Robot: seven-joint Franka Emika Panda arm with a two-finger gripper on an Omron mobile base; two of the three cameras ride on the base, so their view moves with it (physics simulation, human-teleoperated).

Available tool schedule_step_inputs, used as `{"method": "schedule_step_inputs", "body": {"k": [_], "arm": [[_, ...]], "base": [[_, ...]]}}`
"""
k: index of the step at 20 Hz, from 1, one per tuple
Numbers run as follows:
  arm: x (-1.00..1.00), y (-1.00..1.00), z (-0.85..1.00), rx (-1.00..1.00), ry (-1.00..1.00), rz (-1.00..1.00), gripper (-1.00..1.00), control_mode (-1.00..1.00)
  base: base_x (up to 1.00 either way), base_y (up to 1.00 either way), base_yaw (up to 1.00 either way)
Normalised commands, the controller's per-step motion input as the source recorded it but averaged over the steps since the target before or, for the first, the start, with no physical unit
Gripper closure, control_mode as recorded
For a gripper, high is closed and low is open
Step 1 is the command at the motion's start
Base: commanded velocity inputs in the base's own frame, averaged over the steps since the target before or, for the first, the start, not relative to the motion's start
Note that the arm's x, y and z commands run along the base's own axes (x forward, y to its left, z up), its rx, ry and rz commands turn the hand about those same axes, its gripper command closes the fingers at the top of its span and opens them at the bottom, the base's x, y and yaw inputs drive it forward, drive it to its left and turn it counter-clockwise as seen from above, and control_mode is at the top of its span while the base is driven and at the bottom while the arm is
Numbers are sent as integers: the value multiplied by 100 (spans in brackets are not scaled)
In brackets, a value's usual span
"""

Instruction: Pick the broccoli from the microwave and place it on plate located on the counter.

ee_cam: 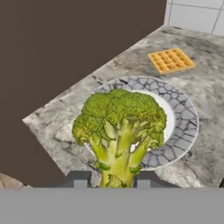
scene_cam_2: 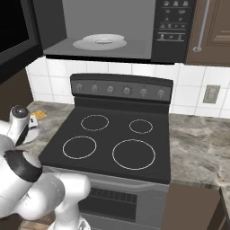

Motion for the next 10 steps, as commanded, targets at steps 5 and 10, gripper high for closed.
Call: {"method": "schedule_step_inputs", "body": {"k": [5, 10], "arm": [[27, 20, -33, 0, 0, 0, 100, -100], [24, 28, -22, 0, 3, 0, 100, -100]], "base": [[0, 0, 0], [0, 0, 0]]}}
